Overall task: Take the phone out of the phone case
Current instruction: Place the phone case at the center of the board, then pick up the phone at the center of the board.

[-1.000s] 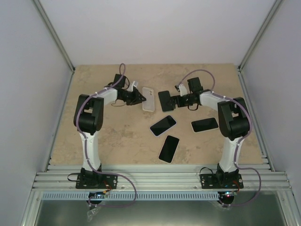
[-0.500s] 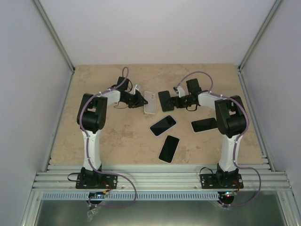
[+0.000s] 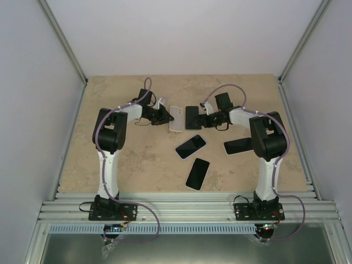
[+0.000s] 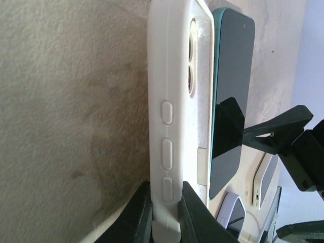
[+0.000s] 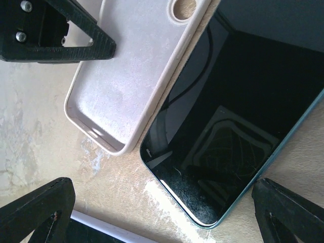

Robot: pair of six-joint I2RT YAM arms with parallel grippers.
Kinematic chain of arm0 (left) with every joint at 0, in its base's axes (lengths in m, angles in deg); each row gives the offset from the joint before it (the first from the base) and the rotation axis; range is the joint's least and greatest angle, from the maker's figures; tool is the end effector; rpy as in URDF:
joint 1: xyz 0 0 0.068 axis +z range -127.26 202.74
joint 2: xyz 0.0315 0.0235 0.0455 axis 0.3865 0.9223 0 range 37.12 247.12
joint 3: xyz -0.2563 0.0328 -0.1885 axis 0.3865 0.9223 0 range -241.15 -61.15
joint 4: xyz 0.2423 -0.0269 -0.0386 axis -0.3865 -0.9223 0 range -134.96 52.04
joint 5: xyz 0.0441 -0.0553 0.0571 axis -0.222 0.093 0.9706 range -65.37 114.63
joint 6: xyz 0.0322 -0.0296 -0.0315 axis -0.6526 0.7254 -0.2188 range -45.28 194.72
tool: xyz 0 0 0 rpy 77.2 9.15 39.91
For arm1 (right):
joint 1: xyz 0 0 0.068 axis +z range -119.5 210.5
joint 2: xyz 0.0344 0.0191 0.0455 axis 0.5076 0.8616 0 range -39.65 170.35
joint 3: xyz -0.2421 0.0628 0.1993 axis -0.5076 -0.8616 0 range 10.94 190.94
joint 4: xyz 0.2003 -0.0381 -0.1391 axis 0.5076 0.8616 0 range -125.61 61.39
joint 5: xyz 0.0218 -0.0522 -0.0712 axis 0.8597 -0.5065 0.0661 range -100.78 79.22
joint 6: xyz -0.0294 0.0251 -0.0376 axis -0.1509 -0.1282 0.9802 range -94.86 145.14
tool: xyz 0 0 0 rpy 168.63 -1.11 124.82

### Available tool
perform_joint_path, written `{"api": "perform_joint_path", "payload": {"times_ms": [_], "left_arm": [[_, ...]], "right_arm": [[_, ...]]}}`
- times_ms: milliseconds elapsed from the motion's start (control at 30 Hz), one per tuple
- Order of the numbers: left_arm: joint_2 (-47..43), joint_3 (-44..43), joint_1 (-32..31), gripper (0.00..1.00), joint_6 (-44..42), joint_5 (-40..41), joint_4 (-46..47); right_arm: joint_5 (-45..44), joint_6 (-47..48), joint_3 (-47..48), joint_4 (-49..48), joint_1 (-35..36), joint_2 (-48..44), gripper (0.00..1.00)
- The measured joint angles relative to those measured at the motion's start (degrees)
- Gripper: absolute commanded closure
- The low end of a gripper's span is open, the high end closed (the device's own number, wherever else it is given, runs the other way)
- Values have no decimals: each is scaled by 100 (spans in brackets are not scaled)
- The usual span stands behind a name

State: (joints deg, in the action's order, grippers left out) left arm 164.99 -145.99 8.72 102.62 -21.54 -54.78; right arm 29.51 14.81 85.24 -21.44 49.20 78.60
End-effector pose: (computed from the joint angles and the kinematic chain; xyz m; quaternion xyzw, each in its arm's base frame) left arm 0.4496 -0.1388 0.1622 -0.0061 0.8941 -0.4392 0.0879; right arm 0.3979 0.1591 0.1867 -0.1601 0.8934 0.3852 0.1666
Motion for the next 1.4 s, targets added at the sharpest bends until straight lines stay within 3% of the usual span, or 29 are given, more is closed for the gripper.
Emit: {"api": "perform_joint_path", "payload": {"times_ms": [467,700,867,1200,1400], "left_arm": [[59,-278,-31,54,-131,369,-72],[-413,-96,-50,17,-387,1158,-221],[-1163,122,-44,1,-634,1665,-328],[-2544,238,-44,1,-1318,2273,-1038],[-3620,728,-44,0,-1679,2577,-1274]], "right_arm": [[-118,155,55,188,-31,-33,2],[-415,420,42,367,-205,-476,2],[-599,621,-98,358,-262,-1329,2],[-896,966,-254,372,-293,-2911,2],[-1126,1187,-505,439,-306,-3827,2]]}}
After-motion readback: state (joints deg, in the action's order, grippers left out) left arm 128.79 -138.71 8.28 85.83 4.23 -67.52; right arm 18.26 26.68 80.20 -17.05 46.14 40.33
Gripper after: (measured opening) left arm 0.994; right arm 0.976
